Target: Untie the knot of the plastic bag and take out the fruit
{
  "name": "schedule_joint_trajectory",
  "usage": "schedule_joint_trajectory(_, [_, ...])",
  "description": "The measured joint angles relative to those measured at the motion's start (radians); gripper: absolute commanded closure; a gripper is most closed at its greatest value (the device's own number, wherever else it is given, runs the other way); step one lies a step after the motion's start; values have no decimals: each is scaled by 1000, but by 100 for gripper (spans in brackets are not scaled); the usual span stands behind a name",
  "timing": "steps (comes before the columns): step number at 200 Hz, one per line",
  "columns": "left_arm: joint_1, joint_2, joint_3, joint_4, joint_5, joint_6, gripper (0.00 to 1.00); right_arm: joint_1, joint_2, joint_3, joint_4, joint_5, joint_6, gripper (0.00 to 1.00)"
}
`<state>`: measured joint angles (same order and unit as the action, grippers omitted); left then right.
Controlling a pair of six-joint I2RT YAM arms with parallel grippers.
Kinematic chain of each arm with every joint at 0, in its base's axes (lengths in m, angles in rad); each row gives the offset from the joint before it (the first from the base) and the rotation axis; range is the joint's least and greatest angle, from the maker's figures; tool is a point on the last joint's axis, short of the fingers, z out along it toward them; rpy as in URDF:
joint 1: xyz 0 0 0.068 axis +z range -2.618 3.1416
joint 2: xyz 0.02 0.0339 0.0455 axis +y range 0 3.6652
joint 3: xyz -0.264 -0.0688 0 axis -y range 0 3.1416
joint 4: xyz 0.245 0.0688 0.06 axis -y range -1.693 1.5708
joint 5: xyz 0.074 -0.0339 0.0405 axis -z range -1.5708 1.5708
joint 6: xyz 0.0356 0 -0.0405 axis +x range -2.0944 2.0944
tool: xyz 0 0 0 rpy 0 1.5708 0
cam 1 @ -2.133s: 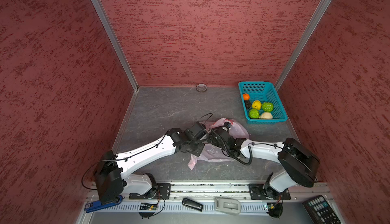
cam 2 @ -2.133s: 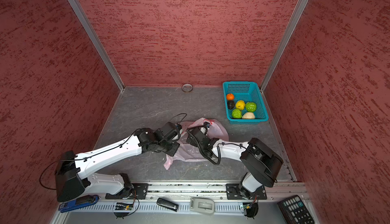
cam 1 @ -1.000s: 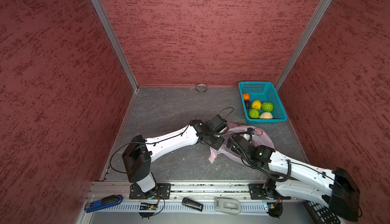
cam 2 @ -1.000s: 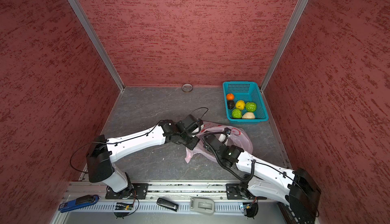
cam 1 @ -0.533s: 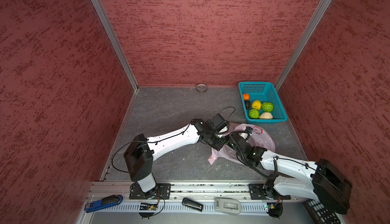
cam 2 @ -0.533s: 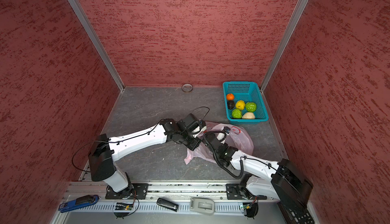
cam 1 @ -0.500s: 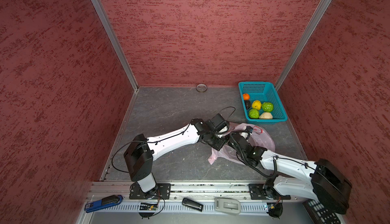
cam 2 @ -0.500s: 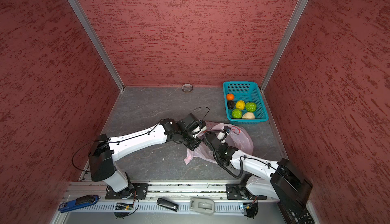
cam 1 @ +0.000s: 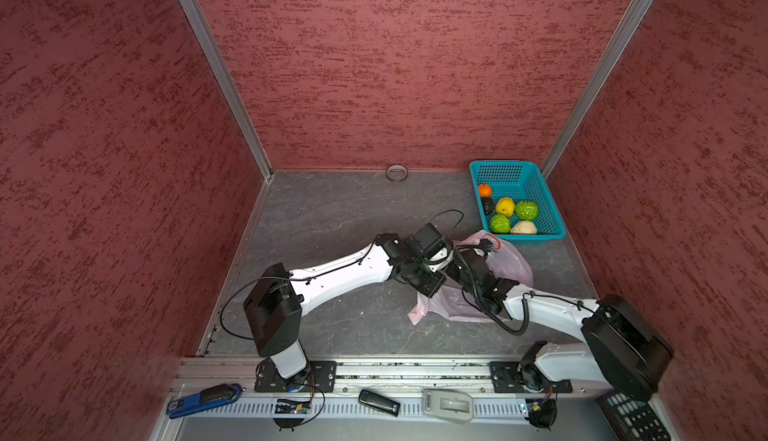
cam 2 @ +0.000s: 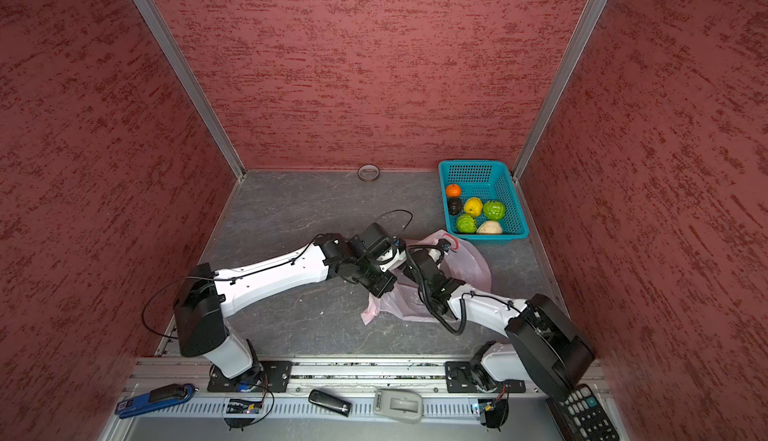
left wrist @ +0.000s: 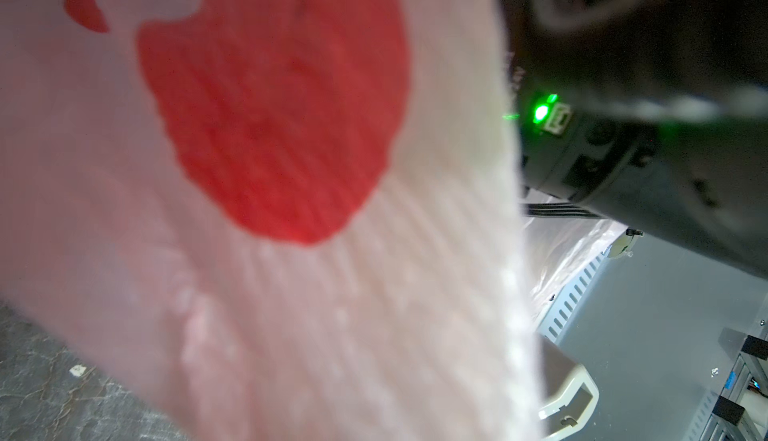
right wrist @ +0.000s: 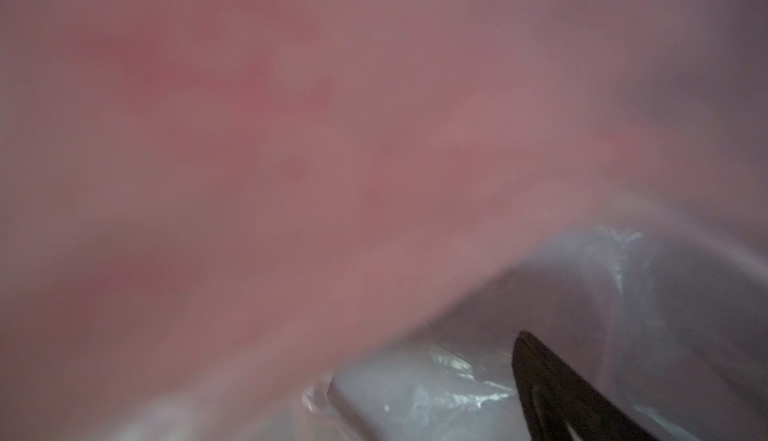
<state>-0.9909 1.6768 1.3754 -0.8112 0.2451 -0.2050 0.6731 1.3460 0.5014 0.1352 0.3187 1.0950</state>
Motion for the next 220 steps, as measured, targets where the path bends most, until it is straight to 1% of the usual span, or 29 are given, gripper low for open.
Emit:
schedule_joint_trajectory(8, [4,0,-4,0,4,2,100,-1,9,9,4,-3,0,2])
schedule_joint_trajectory(18, [8,0,-8,-2,6,4,91,-1,18,19,11,-5,0,2])
schedule_joint_trajectory(52, [13,-8,-25,-2,1,-3,67,-2,41,52,6,-7,0,1])
schedule_joint_trajectory(73, [15,-41,-48,0,-15,-21,47,-2,42,54,-10,-13,0,2])
schedule_joint_trajectory(89, [19,-79,-50,2,-35,-29,39,-2,42,52,-18,-24,1,2])
schedule_joint_trajectory(115, [37,-132,-34,5,-84,-57,30,-3,31,31,-22,-41,3,2])
schedule_joint_trajectory(147, [53,-143,20,3,-152,-74,13,-3,25,17,-32,-61,3,2])
schedule_joint_trajectory(159, [53,-135,47,-2,-169,-68,10,-3,25,16,-32,-66,3,2])
schedule_joint_trajectory(182, [53,-101,100,-4,-184,-61,8,-3,14,4,-33,-71,4,2])
schedule_joint_trajectory(220, [47,-24,156,-5,-195,-32,12,-3,-2,-18,-34,-73,5,2])
